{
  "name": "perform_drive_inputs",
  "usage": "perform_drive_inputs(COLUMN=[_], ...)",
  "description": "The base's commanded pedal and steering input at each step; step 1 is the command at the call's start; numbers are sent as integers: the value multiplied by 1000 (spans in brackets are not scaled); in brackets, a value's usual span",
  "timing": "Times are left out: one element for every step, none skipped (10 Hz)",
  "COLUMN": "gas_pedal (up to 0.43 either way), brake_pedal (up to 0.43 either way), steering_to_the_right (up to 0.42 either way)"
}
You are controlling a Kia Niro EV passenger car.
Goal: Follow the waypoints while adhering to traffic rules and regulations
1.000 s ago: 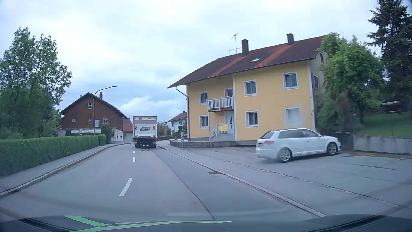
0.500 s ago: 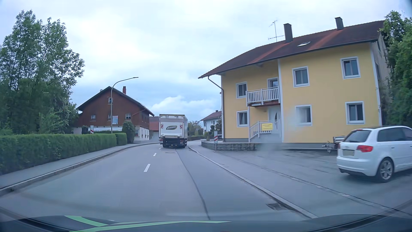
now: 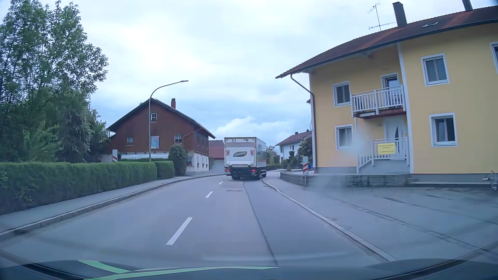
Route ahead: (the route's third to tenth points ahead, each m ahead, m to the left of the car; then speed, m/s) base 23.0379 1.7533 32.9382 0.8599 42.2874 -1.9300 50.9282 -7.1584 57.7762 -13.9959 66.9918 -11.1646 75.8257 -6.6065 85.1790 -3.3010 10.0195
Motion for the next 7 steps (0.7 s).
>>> perform_drive_inputs(gas_pedal=[87,87,87,87,87,87,87], brake_pedal=[0,0,0,0,0,0,0], steering_to_the_right=[-45,-30,-19,-15,-15,-14,-12])
